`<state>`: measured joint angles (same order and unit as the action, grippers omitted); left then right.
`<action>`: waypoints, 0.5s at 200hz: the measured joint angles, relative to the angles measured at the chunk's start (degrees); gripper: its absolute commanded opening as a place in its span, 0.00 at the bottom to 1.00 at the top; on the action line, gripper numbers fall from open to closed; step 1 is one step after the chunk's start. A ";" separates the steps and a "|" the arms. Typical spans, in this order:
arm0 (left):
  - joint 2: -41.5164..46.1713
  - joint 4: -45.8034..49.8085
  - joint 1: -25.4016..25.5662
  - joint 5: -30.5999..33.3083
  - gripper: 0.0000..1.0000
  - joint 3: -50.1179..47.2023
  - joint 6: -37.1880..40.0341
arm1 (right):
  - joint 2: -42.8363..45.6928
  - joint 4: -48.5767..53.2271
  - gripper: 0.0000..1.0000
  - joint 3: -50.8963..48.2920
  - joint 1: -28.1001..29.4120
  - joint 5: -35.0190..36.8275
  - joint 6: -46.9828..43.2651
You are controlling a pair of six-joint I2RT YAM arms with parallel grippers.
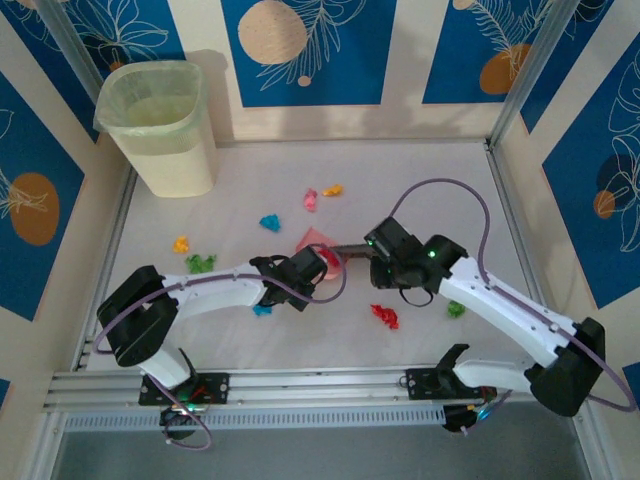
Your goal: Sweep away the paper scraps from the table
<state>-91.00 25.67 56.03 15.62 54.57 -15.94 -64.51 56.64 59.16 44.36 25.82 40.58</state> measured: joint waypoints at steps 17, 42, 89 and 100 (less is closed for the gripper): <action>0.00 -0.13 0.00 0.37 0.00 0.00 0.00 | 3.52 0.87 0.00 -1.03 1.01 -1.53 0.17; 0.00 -0.61 0.00 0.79 0.00 -0.02 0.00 | 7.96 2.80 0.00 -1.55 1.64 -2.78 0.57; 0.00 -1.14 -0.02 1.22 0.00 -0.15 0.02 | 12.48 5.51 0.00 -1.16 1.38 -1.60 1.01; 0.02 -1.27 0.00 1.38 0.00 -0.28 0.00 | 12.63 6.01 0.00 -0.52 0.90 -0.63 1.03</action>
<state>-90.98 24.40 56.03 16.99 54.28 -15.94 -51.88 62.65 58.63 45.25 25.19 41.60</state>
